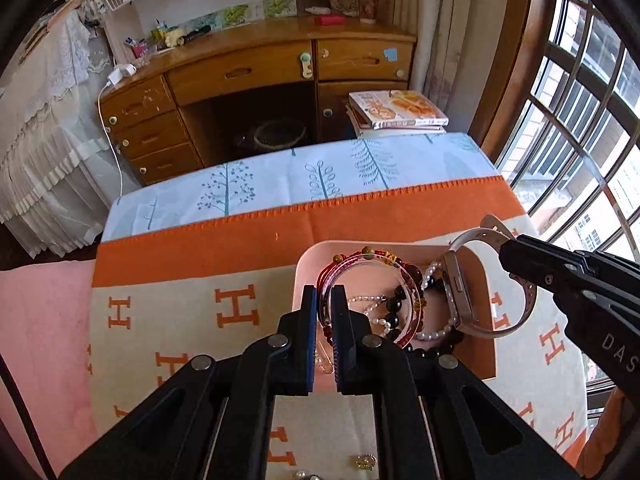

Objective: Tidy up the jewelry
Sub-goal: 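Carry the bangle and watch into the pink box and open both tools, then withdraw both tools from the box toward the hair comb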

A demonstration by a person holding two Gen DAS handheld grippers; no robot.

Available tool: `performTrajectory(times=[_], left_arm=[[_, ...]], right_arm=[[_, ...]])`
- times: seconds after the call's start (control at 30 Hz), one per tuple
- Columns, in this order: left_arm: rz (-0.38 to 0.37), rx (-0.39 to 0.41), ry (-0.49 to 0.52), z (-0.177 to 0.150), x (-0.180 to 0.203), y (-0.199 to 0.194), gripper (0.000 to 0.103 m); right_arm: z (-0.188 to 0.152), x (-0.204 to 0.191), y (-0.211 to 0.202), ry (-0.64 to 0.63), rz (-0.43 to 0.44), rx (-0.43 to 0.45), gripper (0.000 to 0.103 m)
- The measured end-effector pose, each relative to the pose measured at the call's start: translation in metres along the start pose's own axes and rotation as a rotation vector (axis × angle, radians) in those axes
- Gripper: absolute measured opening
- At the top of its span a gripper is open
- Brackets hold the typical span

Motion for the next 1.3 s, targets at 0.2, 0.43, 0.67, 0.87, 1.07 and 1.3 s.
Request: performTrajectory(times=[0.2, 0.43, 0.67, 0.87, 1.07, 1.3], left_arm=[[0.011, -0.060, 0.016, 0.006, 0.007, 0.049, 0.005], [0.013, -0.061, 0.045, 0.003, 0.011, 0.064, 0.024], [0.037, -0.009, 0.068, -0.006, 0.009, 0.043, 0.048], [0.044, 0.016, 0.077, -0.022, 0.006, 0.021, 0.058], [0.063, 0.035, 0.077, -0.048, 0.001, -0.002, 0.068], [0.064, 0.051, 0.073, -0.086, -0.005, -0.024, 0.081]], right_arm=[[0.000, 0.008, 0.051, 0.004, -0.006, -0.085, 0.010], [0.001, 0.012, 0.076, 0.027, 0.022, -0.146, 0.015], [-0.006, 0.012, 0.065, 0.010, 0.011, -0.126, 0.015], [-0.022, 0.008, 0.047, -0.008, 0.024, -0.114, 0.015], [-0.044, 0.005, 0.024, -0.020, 0.037, -0.100, 0.015], [-0.080, -0.004, 0.000, -0.056, 0.055, -0.099, 0.015]])
Point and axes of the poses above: each gripper's, at about its wrist camera, not at the fingertips, and y roughly the way its jaws point, x to its right, z to its top, the point moved 4 cm from there along y, roughly the way its jaws point, and after that the axes turned 15 degrees about -x, right-handed, at the moved point
